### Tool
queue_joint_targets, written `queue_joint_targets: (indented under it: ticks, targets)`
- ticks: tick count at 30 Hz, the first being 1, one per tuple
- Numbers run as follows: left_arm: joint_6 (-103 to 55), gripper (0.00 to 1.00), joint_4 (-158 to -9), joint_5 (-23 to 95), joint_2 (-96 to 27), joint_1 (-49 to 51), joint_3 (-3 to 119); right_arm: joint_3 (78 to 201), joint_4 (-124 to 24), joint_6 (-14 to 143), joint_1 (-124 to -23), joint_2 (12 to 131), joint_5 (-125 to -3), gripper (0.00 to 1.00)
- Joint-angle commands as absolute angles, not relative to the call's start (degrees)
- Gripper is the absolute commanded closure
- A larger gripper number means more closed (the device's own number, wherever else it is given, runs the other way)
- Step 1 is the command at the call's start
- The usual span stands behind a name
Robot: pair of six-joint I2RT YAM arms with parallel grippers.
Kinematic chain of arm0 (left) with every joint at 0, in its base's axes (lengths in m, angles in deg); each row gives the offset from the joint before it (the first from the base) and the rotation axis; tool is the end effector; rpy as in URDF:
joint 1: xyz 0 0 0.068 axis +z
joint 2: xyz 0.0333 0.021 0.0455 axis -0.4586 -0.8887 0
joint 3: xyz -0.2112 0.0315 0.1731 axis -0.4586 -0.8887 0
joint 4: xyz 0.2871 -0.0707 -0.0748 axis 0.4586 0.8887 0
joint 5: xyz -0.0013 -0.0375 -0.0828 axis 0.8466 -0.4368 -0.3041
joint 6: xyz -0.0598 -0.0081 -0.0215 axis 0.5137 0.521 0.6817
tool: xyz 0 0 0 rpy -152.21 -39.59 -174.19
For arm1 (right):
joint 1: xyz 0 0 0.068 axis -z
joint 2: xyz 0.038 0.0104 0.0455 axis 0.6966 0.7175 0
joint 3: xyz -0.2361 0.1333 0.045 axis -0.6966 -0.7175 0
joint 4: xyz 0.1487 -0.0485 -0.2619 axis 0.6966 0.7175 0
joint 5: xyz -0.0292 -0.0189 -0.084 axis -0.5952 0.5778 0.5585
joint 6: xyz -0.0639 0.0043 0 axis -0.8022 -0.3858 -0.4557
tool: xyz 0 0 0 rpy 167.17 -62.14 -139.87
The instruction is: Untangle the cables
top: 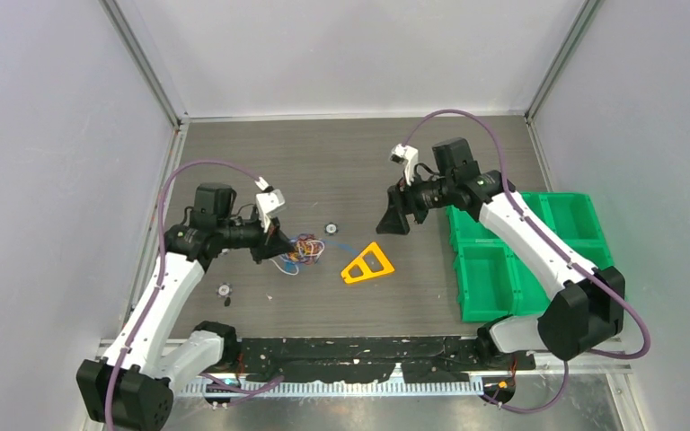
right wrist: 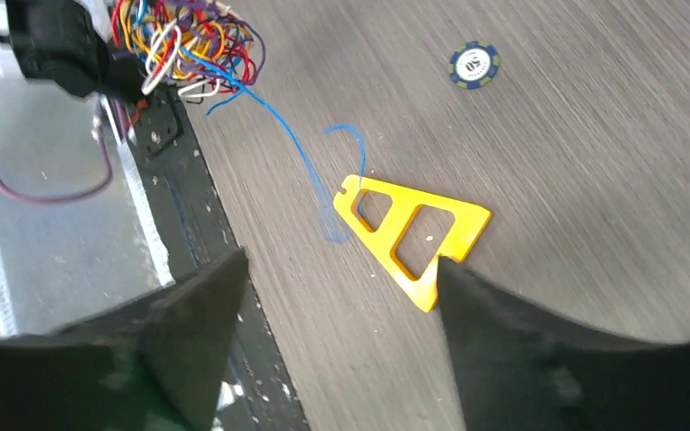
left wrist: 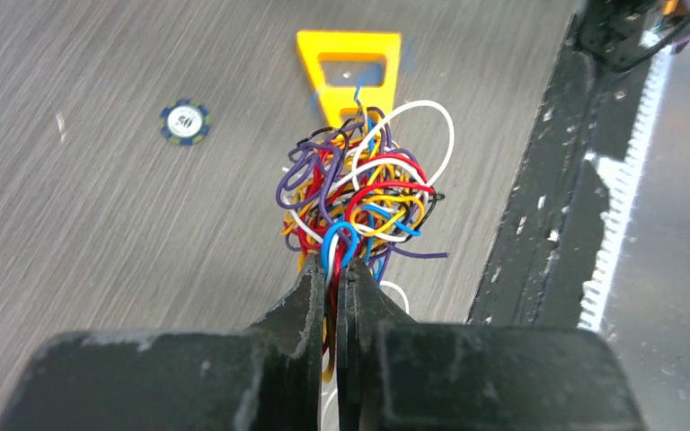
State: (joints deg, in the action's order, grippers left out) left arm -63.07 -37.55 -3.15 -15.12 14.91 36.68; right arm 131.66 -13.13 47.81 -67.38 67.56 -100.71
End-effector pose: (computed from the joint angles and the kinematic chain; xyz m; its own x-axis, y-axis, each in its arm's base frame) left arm 0.2226 -0.0863 0.2887 -0.3701 0.3960 -0.8404 0.8862 0.4220 -0.1914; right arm 0.2930 0.1633 0.3052 -0.5333 -0.3651 -0.7631 -0.8269 0.4155 0.3790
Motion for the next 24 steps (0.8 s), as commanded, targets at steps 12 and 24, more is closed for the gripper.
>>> queue_joint_targets:
  ticks: [12, 24]
  targets:
    - [-19.3, 1.00, -73.1, -15.9, -19.7, 10.1, 38.3, 140.4, -37.7, 61.8, -86.8, 76.0, -92.3, 0.08]
    - [-43.0, 1.00, -38.1, -18.3, -10.3, 27.8, 42.5, 136.7, -23.8, 52.4, -72.5, 73.8, -69.8, 0.95]
